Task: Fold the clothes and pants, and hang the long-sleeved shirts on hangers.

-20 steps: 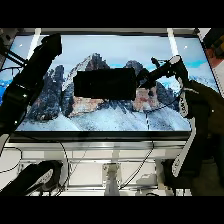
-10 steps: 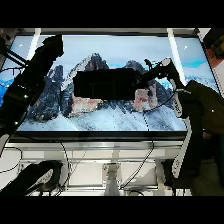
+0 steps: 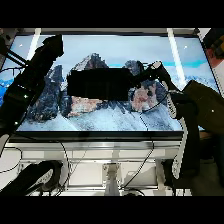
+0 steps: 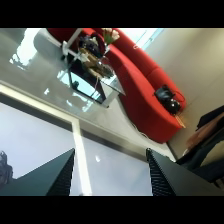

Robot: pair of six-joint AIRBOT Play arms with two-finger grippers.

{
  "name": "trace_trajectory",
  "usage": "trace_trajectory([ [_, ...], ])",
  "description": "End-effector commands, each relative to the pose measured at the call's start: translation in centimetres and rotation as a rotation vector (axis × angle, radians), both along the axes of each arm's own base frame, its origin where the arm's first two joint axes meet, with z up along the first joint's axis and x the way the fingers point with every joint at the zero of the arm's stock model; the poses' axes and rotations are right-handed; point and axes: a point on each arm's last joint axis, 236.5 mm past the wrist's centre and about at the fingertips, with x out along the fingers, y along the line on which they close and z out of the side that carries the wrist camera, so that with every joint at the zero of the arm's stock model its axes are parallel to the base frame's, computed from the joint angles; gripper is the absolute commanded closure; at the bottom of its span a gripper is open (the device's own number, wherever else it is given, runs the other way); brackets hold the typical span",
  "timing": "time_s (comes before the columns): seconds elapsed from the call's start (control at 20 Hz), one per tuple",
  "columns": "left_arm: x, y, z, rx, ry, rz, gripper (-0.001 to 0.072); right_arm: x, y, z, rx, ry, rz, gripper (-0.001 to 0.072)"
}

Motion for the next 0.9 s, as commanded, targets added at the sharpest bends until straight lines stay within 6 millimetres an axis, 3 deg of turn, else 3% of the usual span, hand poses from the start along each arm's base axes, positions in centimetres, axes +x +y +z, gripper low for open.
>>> trace_trajectory([
  [0.0,0.0,0.0,0.0,0.001,0.0,0.0,0.0184,1.2,-0.5,2.9,0.05,-0.03,-0.045,0.0701],
  [0.15,0.0,0.0,0.1,0.0,-0.001,0.0,0.0185,2.5,-4.6,5.7,-0.017,-0.039,-0.143,0.0701],
  [0.25,-0.1,0.0,0.2,-0.001,-0.005,-0.001,0.0188,3.1,-9.5,7.5,-0.143,-0.077,-0.209,0.0701],
  [0.4,-0.4,0.1,0.7,-0.003,-0.014,-0.001,0.0188,1.8,-17.2,10.0,-0.333,-0.105,-0.242,0.0701],
  [0.5,-0.6,-0.2,0.9,-0.004,-0.02,-0.008,0.0188,0.1,-22.8,11.6,-0.452,-0.084,-0.287,0.0701],
  [0.65,-0.9,-0.6,1.2,-0.005,-0.025,-0.018,0.0187,-4.2,-30.8,14.8,-0.585,-0.021,-0.36,0.0701],
  [0.85,-0.9,-0.6,1.2,-0.005,-0.026,-0.018,0.0188,-10.3,-38.5,19.8,-0.677,0.014,-0.458,0.0701],
])
